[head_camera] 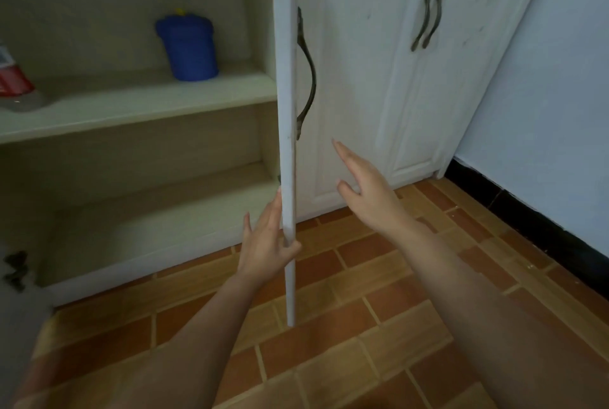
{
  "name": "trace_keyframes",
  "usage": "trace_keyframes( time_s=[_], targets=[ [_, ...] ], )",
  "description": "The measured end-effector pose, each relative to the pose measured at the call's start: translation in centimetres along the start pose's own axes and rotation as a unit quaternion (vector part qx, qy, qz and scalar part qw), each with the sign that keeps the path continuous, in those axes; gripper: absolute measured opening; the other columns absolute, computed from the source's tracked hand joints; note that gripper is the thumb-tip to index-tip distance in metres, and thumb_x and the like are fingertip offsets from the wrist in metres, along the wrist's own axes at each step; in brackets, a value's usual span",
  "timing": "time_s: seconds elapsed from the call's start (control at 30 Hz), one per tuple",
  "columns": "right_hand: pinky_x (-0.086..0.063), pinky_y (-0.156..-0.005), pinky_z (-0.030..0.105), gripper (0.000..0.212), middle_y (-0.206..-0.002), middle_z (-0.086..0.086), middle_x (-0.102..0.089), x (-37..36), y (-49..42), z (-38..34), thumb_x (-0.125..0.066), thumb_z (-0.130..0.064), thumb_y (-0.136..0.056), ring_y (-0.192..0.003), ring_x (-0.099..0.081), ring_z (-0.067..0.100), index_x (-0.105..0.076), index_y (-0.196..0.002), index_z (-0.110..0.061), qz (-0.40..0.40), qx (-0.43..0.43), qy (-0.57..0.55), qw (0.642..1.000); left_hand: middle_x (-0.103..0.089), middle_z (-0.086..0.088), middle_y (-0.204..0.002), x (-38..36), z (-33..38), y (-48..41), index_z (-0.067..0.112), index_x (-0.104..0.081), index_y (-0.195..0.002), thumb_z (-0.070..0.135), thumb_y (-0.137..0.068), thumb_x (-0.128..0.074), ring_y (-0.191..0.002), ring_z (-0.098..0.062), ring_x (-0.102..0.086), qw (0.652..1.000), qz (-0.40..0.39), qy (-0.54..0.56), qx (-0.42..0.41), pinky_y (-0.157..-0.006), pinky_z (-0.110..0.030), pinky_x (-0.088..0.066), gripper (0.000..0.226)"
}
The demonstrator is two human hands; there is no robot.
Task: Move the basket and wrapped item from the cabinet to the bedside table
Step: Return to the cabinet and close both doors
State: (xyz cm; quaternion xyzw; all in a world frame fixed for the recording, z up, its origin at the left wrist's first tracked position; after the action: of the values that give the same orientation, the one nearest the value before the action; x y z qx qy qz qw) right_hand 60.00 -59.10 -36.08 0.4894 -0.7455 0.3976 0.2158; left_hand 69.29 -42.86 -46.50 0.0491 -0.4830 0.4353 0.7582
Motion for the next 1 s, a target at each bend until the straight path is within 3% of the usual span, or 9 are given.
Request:
trace_keyframes(
  time_s=[0.1,0.2,0.27,0.33,0.4,0.53,0.63,1.0],
  targets=[
    [-0.013,-0.111,0.024,0.062,-0.150,-0.005,-0.019,-1.1,-1.7,-1.6,-0.043,-0.009,-0.093,-0.137,-0.017,0.008,-0.010,-0.145,-0.020,-0.004,0.033,0.003,0.999,-0.035,-0.001,-0.144,1.8,-2.1,0.8,0.021,-0.016,-0.143,0.036,-0.080,-0.056,-0.132,-0.014,-0.031,0.999,0.009,-0.030,0.016,-0.112,-0.045,0.007,0.076],
    [-0.010,-0.110,0.022,0.066,-0.151,-0.003,-0.017,-2.2,-3.5,-3.5,-0.044,-0.008,-0.091,-0.136,-0.015,0.007,-0.007,-0.146,-0.019,-0.009,0.066,0.001,0.998,-0.042,0.000,-0.140,3.3,-4.3,1.6,0.020,-0.022,-0.141,0.035,-0.081,-0.053,-0.129,-0.017,-0.036,0.997,0.026,-0.048,0.059,-0.112,-0.046,0.007,0.069],
    [-0.010,-0.111,0.023,0.067,-0.153,0.001,-0.015,-2.9,-4.8,-4.6,-0.044,-0.007,-0.091,-0.138,-0.014,0.010,-0.006,-0.146,-0.017,-0.011,0.088,0.009,0.996,-0.056,0.000,-0.121,4.4,-5.6,1.9,0.016,-0.022,-0.139,0.031,-0.082,-0.051,-0.113,-0.018,-0.052,0.994,0.047,-0.048,0.087,-0.113,-0.050,0.001,0.066],
    [-0.009,-0.112,0.024,0.068,-0.154,0.002,-0.013,-3.9,-6.2,-5.8,-0.044,-0.007,-0.091,-0.139,-0.013,0.011,-0.005,-0.146,-0.016,-0.014,0.108,0.015,0.994,-0.062,0.003,-0.103,5.4,-6.6,2.0,0.014,-0.011,-0.143,0.027,-0.084,-0.053,-0.093,-0.015,-0.060,0.991,0.066,-0.050,0.109,-0.113,-0.047,-0.001,0.074],
    [-0.008,-0.113,0.024,0.069,-0.154,0.001,-0.011,-4.8,-7.7,-7.0,-0.044,-0.007,-0.091,-0.139,-0.011,0.010,-0.004,-0.146,-0.016,-0.019,0.125,0.017,0.992,-0.062,0.004,-0.103,6.5,-7.5,1.8,0.017,-0.003,-0.144,0.028,-0.085,-0.055,-0.088,-0.015,-0.062,0.986,0.087,-0.052,0.134,-0.112,-0.042,-0.001,0.079],
    [-0.003,-0.110,0.017,0.070,-0.155,0.001,-0.006,-6.4,-10.5,-9.7,-0.043,-0.006,-0.090,-0.139,-0.006,0.007,-0.001,-0.146,-0.017,-0.017,0.168,0.034,0.985,-0.065,0.001,-0.104,8.8,-10.1,0.7,0.013,-0.022,-0.139,0.028,-0.088,-0.054,-0.097,-0.019,-0.061,0.976,0.109,-0.083,0.172,-0.112,-0.047,-0.011,0.062],
    [-0.003,-0.112,0.021,0.071,-0.155,0.001,-0.004,-7.8,-12.5,-11.3,-0.042,-0.005,-0.090,-0.140,-0.004,0.008,0.000,-0.146,-0.016,-0.011,0.201,0.057,0.978,-0.064,0.000,-0.107,10.3,-11.5,-0.1,0.014,-0.034,-0.130,0.023,-0.090,-0.052,-0.104,-0.019,-0.057,0.973,0.108,-0.096,0.178,-0.111,-0.045,-0.009,0.045],
    [0.003,-0.113,0.024,0.075,-0.155,0.007,0.004,-12.3,-19.2,-11.8,-0.040,0.004,-0.085,-0.139,0.007,0.012,0.003,-0.145,-0.012,-0.020,0.228,0.132,0.965,-0.063,0.002,-0.114,13.2,-15.4,-2.1,0.019,-0.029,-0.137,0.024,-0.090,-0.052,-0.113,-0.019,-0.051,0.969,0.121,-0.129,0.171,-0.111,-0.046,-0.010,0.053]
  ],
)
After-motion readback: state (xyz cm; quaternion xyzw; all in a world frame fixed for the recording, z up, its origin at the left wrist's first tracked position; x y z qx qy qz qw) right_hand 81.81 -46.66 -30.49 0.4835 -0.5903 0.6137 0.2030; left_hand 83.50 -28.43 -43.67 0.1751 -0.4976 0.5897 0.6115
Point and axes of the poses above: each hand's wrist, its own y-axis away from the middle knuckle, its own x-axis out of the back of the hand, z = x × y, the point moved 1 cm from there along -y, towards the middle knuckle
